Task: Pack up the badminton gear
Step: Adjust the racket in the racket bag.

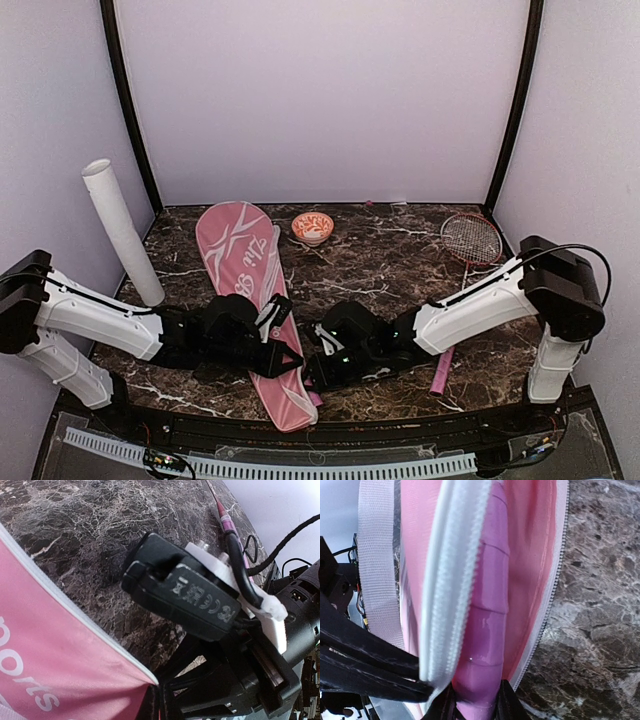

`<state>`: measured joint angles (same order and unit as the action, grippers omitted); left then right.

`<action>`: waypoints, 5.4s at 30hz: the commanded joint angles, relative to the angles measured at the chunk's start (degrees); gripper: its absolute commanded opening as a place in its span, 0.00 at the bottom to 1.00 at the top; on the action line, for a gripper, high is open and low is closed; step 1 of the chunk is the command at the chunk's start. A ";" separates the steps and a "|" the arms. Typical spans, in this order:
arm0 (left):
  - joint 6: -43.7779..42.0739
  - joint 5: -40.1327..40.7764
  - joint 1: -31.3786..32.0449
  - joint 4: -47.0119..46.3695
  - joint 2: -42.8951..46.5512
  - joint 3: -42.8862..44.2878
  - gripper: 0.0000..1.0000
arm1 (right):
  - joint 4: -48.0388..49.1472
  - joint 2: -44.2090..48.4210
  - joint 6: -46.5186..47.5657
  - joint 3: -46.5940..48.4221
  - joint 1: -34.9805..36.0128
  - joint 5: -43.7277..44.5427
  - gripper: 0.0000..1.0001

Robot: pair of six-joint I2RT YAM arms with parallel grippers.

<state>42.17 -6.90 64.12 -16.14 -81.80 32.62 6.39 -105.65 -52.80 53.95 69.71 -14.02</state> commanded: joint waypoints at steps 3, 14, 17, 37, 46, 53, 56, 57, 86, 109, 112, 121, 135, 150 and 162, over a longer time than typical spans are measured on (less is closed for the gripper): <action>-1.43 -12.02 1.89 -5.60 0.56 0.52 0.00 | 17.15 -0.32 4.66 1.50 -1.95 4.57 0.16; -1.15 -13.69 1.87 -8.04 1.32 -0.13 0.00 | 21.69 -1.85 6.40 0.41 -2.00 3.32 0.18; -1.22 -14.09 1.89 -8.51 1.61 0.07 0.00 | 22.35 -3.20 6.81 0.96 -1.96 3.09 0.18; -0.24 -12.73 1.80 -9.13 4.17 -2.65 0.00 | 21.32 -2.66 8.49 2.94 -1.95 2.63 0.21; 0.75 -6.20 1.33 0.00 7.09 -3.01 0.00 | 16.53 2.39 6.74 -1.03 -1.95 8.52 0.39; 1.42 -3.89 0.39 4.15 10.32 -4.35 0.00 | 5.79 10.54 7.36 -4.12 -1.97 11.78 0.48; 1.51 -3.67 0.31 4.92 11.50 -4.58 0.00 | 0.77 13.27 6.45 -4.83 -2.08 15.77 0.53; 1.51 -3.66 0.31 5.05 11.90 -4.69 0.00 | -0.92 13.53 6.32 -4.36 -2.12 16.83 0.53; 1.42 -1.38 0.31 8.81 13.55 -5.34 0.00 | -14.77 -12.70 3.08 22.39 -2.30 21.92 0.34; 1.64 5.56 0.22 14.92 19.13 -4.96 0.00 | -11.96 0.27 4.74 16.25 -3.92 24.88 0.00; 1.94 5.90 0.21 14.89 18.68 -4.23 0.00 | -11.82 1.16 5.18 15.72 -3.40 24.19 0.00; 2.70 5.80 0.22 17.68 15.28 0.75 0.59 | -11.54 0.35 4.28 17.27 -0.75 26.16 0.00; 2.70 6.53 1.10 26.39 8.53 8.42 0.81 | -12.24 -0.55 1.17 18.47 0.26 27.68 0.00; 2.92 7.61 1.38 23.89 1.86 13.06 0.79 | -13.01 -1.69 0.80 18.76 0.66 28.27 0.00; 4.43 8.54 1.45 28.58 0.50 13.33 0.32 | -15.35 -1.49 -0.01 18.91 0.67 30.61 0.00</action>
<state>46.44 0.49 65.32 9.96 -82.39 44.97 -9.61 -107.07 -51.79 70.72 69.87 13.80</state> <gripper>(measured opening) 0.414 0.007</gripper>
